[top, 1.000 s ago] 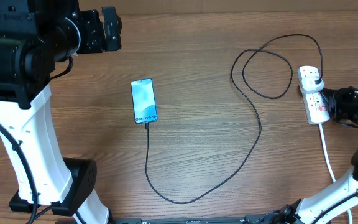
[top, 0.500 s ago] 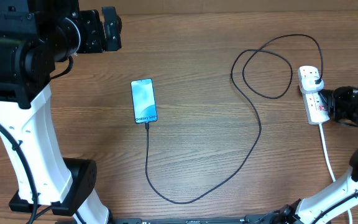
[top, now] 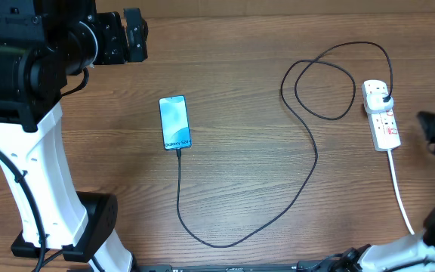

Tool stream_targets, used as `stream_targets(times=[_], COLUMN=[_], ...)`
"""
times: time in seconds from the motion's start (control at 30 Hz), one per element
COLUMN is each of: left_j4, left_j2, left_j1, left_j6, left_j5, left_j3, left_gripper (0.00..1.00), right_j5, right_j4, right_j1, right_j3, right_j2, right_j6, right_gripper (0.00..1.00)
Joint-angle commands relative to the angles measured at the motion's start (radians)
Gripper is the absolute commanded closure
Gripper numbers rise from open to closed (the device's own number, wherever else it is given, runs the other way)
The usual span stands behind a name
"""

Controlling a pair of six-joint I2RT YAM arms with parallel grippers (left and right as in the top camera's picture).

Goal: Plug charger to phone and switch on socket

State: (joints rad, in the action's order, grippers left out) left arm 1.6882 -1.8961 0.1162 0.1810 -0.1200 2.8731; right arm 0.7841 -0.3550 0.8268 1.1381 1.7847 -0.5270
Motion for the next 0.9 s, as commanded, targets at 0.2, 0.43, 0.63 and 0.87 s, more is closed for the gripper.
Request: stream_targets(times=[0.2, 0.43, 0.63, 0.87], left_j4=[0.001, 0.001, 0.001, 0.001], left_j2=[0.005, 0.005, 0.005, 0.005], left_j1=[-0.005, -0.005, -0.005, -0.005], left_j6=[-0.009, -0.009, -0.009, -0.009], left_j5=[-0.011, -0.011, -0.011, -0.011], left_j3=[0.002, 0.002, 0.002, 0.002], left_gripper=[0.00, 0.00, 0.01, 0.00], right_j5=[0.024, 0.017, -0.040, -0.149], right_j4=[-0.097, -0.159, -0.184, -0.200], right_j1=[-0.120, -0.248, -0.367, -0.507], right_j3=[0.003, 0.003, 0.003, 0.003], right_j2=[-0.201, -0.240, -0.242, -0.257], right_j6=[0.142, 0.194, 0.196, 0.196], right_gripper=[0.96, 0.96, 0.96, 0.96])
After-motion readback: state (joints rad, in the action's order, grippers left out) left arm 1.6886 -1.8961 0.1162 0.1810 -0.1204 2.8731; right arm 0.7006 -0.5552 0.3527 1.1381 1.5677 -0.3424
